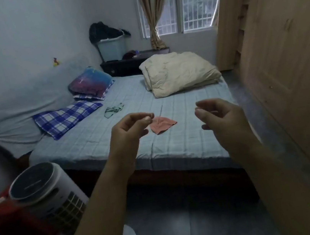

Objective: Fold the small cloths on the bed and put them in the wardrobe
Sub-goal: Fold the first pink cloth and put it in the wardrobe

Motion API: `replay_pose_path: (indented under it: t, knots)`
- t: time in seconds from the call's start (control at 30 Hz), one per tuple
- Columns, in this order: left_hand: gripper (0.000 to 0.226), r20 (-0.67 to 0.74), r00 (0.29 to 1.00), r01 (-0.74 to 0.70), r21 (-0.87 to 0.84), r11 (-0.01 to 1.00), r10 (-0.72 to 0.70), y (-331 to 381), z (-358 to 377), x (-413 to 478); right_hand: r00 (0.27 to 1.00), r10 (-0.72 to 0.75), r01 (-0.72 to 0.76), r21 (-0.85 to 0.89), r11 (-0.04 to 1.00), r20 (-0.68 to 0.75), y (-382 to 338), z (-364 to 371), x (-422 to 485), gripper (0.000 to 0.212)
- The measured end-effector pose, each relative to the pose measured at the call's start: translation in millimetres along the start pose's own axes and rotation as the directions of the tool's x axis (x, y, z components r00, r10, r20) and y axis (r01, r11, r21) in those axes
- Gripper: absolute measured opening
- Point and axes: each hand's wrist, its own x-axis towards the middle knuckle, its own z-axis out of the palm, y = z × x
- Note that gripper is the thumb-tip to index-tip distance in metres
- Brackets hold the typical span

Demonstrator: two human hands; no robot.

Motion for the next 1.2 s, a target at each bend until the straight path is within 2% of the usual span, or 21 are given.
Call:
replay_pose_path:
  t: [0.27, 0.6, 0.83, 1.0, 1.2]
  knots:
    - [0.016, -0.060, 0.997, 0.056, -0.002, 0.998, -0.056, -65.0, -11.8, 96.1, 0.995, 0.098, -0.099, 0.013, 0.995, 0.019, 66.4, 28.7, 99.2, 0.014]
    - [0.021, -0.084, 0.987, 0.137, 0.000, 0.991, -0.137, -171.7, -66.4, 258.2, 0.975, 0.196, -0.188, -0.083, 0.979, 0.103, 163.0, 136.1, 255.1, 0.013]
    - [0.018, -0.056, 0.972, 0.227, -0.012, 0.974, -0.228, -217.8, -85.9, 366.2, 0.950, 0.307, -0.299, -0.114, 0.947, 0.064, 217.4, 185.7, 343.2, 0.013]
    - [0.012, -0.050, 0.947, 0.316, -0.016, 0.949, -0.316, -268.9, -81.2, 423.5, 0.914, 0.403, -0.397, -0.110, 0.911, 0.040, 274.0, 204.9, 398.8, 0.013]
    - [0.013, -0.079, 0.888, 0.455, 0.027, 0.890, -0.452, -337.1, -58.4, 489.3, 0.830, 0.553, -0.545, -0.103, 0.832, 0.072, 364.8, 221.3, 456.4, 0.018]
